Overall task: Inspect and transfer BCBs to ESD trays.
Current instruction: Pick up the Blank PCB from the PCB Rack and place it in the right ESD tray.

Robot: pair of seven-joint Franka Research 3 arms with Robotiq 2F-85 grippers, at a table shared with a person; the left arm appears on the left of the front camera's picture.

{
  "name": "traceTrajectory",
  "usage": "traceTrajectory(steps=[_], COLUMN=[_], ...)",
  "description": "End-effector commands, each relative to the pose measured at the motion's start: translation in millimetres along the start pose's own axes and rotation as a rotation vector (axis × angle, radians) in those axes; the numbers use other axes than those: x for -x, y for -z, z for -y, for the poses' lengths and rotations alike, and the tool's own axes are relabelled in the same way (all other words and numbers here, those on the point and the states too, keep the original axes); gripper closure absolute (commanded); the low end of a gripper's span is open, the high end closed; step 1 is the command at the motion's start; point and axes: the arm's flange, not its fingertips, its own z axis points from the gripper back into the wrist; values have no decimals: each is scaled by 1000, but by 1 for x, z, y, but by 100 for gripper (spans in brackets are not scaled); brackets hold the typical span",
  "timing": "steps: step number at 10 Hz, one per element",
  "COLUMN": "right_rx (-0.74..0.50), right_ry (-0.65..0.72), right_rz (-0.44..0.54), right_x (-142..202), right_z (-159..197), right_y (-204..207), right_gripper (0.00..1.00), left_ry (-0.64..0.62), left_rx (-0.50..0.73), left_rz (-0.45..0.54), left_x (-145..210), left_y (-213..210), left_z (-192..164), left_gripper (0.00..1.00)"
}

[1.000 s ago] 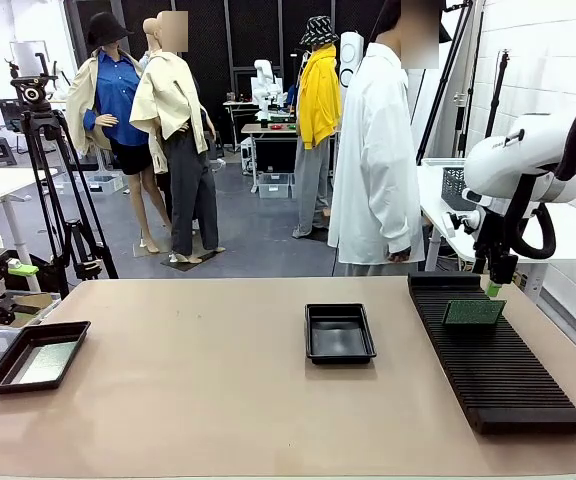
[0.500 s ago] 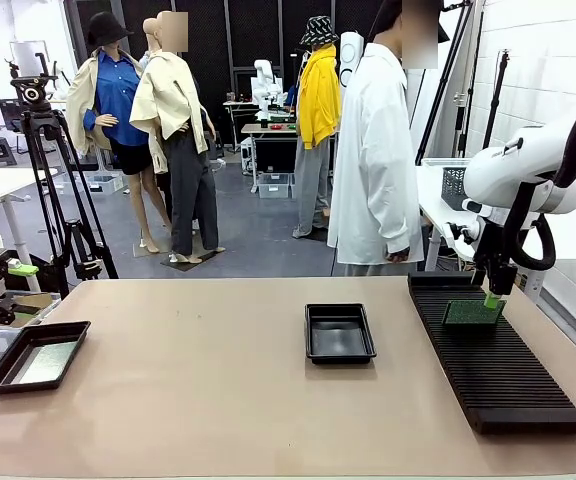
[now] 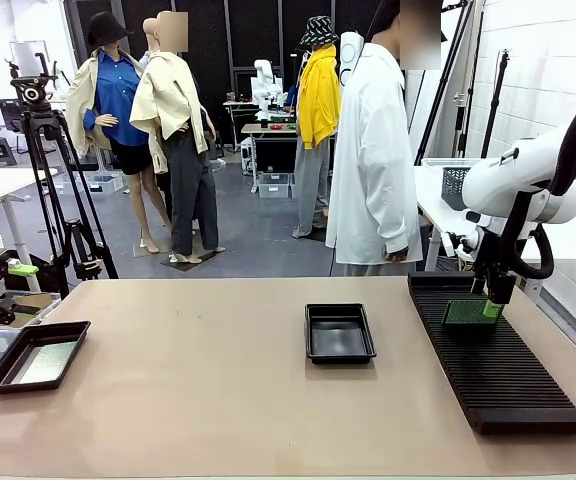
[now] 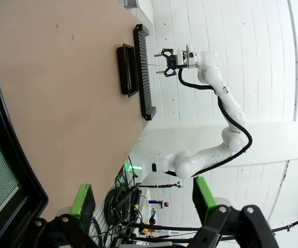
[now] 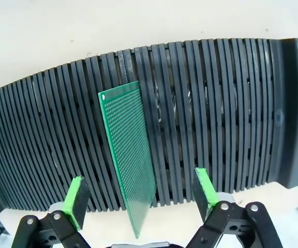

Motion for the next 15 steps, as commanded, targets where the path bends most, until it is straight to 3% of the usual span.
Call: traceTrajectory(steps=[1,4,5,8,11,12,15], right_rx=[14,7,6,5,15,8,3], right_ry=[-10,-11,-11,-16,-23,-22,-20], right_rz=[5,-13,-17,-15,-17,-18,-25], right_x=[-2,-4,-4,-5,-6,-6,-5], right_z=[6,6,6,6,5,6,7], right_y=[4,4,4,4,4,4,4], right_gripper=[0,0,5,37,92,100,100], left_ry=[5,5,5,5,5,5,5], left_rx=[-5,-5,-5,-5,-5,-5,-5], left_rz=[4,4,4,4,4,4,4], left_x=[0,0,0,0,0,0,0], left_y=[-1,-1,-1,-1,-1,-1,-1], left_z=[3,3,3,3,3,3,3], left_gripper=[0,0,0,0,0,0,0])
